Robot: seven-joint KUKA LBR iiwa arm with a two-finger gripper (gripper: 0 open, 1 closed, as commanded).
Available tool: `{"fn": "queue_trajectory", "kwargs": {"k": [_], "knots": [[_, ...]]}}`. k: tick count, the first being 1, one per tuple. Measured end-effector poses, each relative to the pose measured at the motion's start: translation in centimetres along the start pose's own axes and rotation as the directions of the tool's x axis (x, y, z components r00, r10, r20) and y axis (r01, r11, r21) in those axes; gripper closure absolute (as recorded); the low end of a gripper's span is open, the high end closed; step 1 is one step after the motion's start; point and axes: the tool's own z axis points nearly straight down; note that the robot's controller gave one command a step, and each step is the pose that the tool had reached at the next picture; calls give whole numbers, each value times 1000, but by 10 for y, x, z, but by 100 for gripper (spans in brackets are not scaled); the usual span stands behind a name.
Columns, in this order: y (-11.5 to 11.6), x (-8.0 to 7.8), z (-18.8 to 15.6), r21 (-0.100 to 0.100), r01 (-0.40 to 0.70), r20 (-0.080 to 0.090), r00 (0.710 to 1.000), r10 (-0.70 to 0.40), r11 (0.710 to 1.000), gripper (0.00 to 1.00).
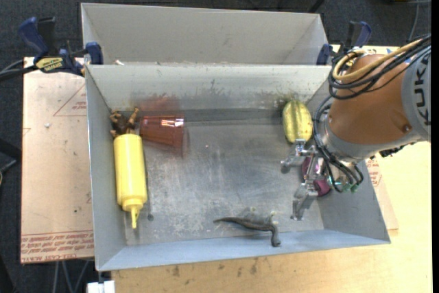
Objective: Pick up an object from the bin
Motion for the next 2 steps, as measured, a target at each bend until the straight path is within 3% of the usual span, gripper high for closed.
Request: {"fn": "queue_trajectory", "kwargs": {"k": [1,2], "knots": [[0,-1,-3,0,0,5,1000,0,1000,0],[8,-6,-28,1,122,3,993,-122,993,0]]}}
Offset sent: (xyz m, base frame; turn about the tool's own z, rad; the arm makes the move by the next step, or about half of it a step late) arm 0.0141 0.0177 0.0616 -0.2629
